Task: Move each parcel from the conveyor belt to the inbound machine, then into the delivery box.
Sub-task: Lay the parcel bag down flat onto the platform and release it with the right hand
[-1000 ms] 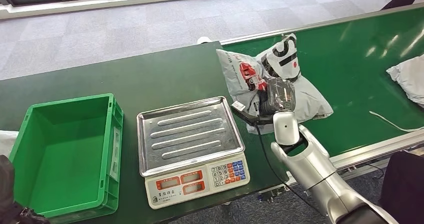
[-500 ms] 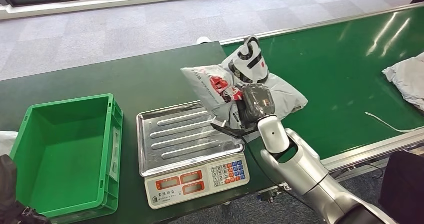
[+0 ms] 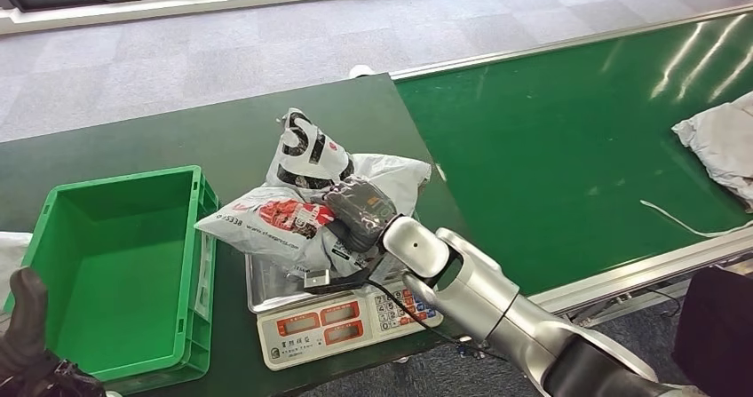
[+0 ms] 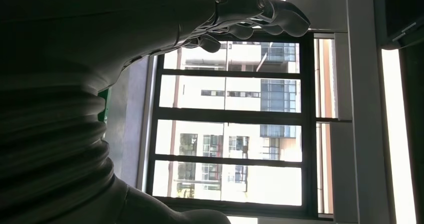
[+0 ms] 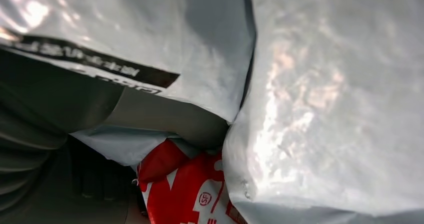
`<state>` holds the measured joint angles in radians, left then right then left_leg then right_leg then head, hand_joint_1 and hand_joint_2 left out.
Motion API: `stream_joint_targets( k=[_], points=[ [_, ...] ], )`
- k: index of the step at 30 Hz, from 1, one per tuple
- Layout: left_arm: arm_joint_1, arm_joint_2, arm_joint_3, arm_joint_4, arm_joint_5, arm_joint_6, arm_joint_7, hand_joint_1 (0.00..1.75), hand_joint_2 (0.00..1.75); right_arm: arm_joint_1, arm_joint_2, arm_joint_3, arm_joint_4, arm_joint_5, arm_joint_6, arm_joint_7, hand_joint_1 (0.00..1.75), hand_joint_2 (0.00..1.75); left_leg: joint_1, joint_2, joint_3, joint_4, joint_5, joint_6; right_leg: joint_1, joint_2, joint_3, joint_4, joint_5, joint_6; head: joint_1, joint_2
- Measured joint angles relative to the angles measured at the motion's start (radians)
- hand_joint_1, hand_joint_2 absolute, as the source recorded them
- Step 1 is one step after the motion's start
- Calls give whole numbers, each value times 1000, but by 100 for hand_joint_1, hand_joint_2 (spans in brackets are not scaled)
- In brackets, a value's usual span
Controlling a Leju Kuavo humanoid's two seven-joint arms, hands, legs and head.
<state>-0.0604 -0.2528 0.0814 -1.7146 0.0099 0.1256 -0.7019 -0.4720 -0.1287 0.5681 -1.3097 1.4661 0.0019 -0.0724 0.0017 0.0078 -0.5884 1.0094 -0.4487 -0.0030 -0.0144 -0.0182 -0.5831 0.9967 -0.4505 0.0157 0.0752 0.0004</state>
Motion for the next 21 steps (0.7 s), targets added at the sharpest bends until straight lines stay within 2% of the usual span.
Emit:
stream_joint_targets(
  k=[7, 11, 21],
  points=[
    [0, 1, -1, 0, 7, 12, 0, 0, 175, -51, 6, 44, 59, -48, -20, -28, 175, 175, 0, 0, 0, 0, 0, 0, 0, 0, 0, 0, 0, 0, 0, 0],
    [1, 1, -1, -4, 7, 22, 0, 0, 175, -65, 9, 59, 79, -57, -24, -27, 2, 175, 0, 0, 0, 0, 0, 0, 0, 0, 0, 0, 0, 0, 0, 0],
    [25, 1, -1, -29, 9, 29, 0, 0, 175, -96, 23, 85, 109, -77, -46, -9, 0, 175, 0, 0, 0, 0, 0, 0, 0, 0, 0, 0, 0, 0, 0, 0]
  ],
)
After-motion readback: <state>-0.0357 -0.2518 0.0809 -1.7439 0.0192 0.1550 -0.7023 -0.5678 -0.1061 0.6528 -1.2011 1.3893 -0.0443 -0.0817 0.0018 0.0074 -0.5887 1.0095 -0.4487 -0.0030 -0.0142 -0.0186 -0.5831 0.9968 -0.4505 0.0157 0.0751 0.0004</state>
